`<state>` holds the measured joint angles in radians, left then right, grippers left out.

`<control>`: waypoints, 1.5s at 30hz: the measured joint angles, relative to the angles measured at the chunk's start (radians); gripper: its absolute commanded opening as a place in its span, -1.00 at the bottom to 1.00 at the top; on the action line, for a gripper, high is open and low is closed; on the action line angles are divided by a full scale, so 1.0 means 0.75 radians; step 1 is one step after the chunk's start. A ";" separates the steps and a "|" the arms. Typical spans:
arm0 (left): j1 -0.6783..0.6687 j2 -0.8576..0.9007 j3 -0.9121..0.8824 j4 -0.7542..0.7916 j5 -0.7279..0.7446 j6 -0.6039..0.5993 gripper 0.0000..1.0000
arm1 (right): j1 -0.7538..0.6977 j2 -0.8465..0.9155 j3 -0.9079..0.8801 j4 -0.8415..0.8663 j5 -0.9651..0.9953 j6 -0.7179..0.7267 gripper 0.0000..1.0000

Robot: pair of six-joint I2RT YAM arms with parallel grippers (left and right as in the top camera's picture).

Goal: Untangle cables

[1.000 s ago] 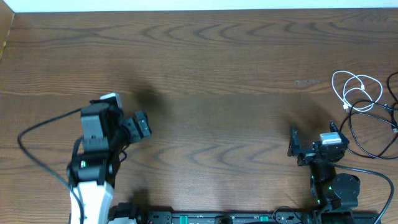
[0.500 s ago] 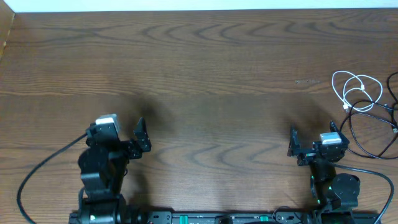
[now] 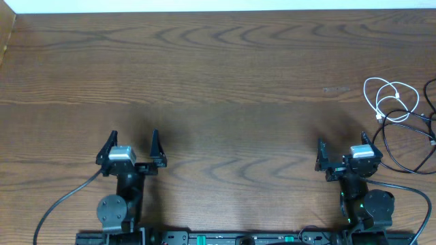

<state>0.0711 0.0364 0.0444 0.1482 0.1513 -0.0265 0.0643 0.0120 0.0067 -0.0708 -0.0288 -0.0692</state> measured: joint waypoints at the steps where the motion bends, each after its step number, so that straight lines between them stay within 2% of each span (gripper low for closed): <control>1: 0.000 -0.017 -0.030 0.055 -0.001 0.007 0.99 | 0.000 -0.001 0.000 0.001 0.000 0.000 0.99; 7: 0.000 -0.034 -0.051 0.128 -0.001 0.105 0.99 | 0.000 0.000 0.000 0.000 0.001 0.000 0.99; 15: -0.001 -0.035 -0.051 -0.038 -0.066 0.171 0.99 | 0.000 0.000 0.000 0.001 0.000 0.000 0.99; 21: -0.041 -0.035 -0.051 -0.189 -0.106 0.175 0.99 | 0.000 0.000 0.000 0.001 0.000 0.000 0.99; 26: -0.076 -0.035 -0.045 -0.223 -0.135 0.167 0.99 | 0.000 0.000 0.000 0.001 0.001 0.000 0.99; 45: -0.080 -0.035 -0.042 -0.227 -0.140 0.110 1.00 | 0.000 -0.001 0.000 0.001 0.001 -0.001 0.98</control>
<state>0.0109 0.0101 0.0128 -0.0223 0.0463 0.0559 0.0643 0.0116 0.0067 -0.0704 -0.0284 -0.0696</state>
